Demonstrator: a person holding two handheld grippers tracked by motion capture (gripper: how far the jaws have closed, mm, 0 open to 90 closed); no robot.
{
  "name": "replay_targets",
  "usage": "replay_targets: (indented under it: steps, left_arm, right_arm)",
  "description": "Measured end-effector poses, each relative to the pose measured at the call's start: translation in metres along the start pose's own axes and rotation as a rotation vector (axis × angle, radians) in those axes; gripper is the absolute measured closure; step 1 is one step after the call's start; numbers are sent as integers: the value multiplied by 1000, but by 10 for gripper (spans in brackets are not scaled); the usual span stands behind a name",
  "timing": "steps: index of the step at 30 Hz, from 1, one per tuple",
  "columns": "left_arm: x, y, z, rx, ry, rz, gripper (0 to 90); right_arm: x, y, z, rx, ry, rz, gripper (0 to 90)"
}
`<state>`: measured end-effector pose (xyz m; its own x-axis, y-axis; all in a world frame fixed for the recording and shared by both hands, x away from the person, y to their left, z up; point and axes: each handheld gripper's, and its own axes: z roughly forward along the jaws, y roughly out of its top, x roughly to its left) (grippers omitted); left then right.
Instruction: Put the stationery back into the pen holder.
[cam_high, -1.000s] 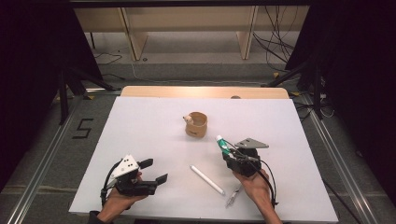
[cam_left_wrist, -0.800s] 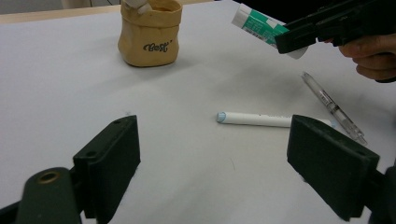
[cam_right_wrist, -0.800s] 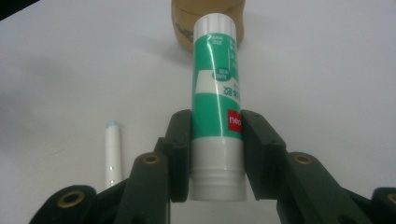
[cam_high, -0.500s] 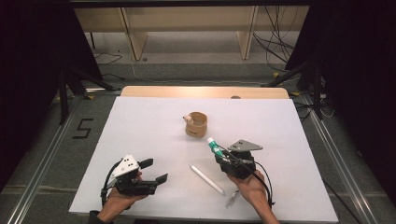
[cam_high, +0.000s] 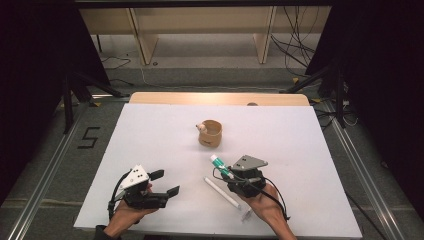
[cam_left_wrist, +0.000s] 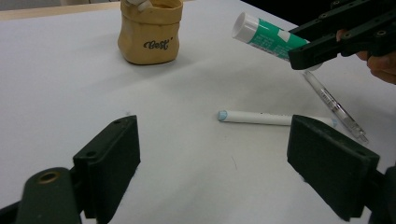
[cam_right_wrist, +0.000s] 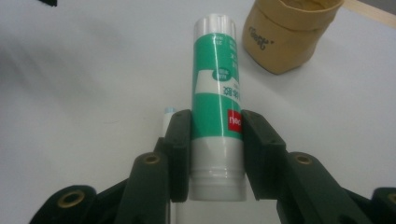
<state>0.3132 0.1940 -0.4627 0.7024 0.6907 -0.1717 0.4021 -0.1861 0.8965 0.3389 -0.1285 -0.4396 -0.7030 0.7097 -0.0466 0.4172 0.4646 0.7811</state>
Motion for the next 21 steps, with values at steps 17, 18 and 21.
replay_targets:
  steps: [17, 18, 21]
  left_arm:
    - [-4, 12, 3, 55, -29, 59, 166]
    - [-4, 13, 3, 60, -31, 64, 166]
    - [-5, 18, 5, 84, -43, 78, 166]
  right_arm:
    - [34, -1, 1, 42, -4, -315, 660]
    - [35, -1, 0, 41, -5, -328, 660]
    - [39, -1, -1, 40, -1, -366, 660]
